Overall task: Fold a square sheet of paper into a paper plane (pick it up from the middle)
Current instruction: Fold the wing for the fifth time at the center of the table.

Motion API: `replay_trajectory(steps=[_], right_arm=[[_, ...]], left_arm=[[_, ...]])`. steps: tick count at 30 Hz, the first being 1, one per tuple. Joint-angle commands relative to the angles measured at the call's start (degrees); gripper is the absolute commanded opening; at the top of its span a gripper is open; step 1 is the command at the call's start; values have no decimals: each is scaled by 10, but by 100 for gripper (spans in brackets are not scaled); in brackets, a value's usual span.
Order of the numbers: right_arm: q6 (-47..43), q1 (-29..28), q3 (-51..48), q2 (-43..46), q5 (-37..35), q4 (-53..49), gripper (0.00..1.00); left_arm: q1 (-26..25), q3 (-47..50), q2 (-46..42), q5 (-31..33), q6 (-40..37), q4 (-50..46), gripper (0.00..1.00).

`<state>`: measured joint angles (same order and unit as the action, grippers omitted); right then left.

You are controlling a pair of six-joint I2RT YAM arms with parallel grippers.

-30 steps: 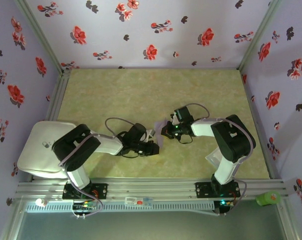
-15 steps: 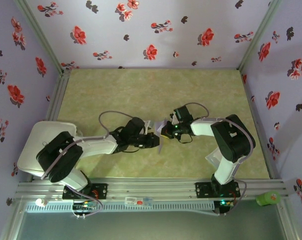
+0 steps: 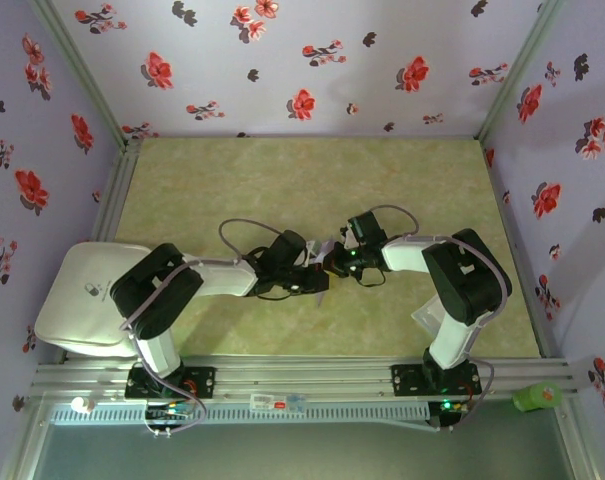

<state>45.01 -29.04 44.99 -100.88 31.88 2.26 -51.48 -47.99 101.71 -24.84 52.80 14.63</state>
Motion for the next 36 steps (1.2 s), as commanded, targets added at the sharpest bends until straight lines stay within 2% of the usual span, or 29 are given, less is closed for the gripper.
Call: replay_trajectory(steps=[1,21,36], right_arm=[[3,-6,-18,-20,-44,-38,2],[2,-7,-17,-27,-48,-45,2],[-2,-7,-14,-28,-53,-57,1]], left_arm=[[-4,-15,16,-10,-10,6,6],[-12,43,30,-19,-2,22,6],[-34,51,-2,-3,-35,-62,5]])
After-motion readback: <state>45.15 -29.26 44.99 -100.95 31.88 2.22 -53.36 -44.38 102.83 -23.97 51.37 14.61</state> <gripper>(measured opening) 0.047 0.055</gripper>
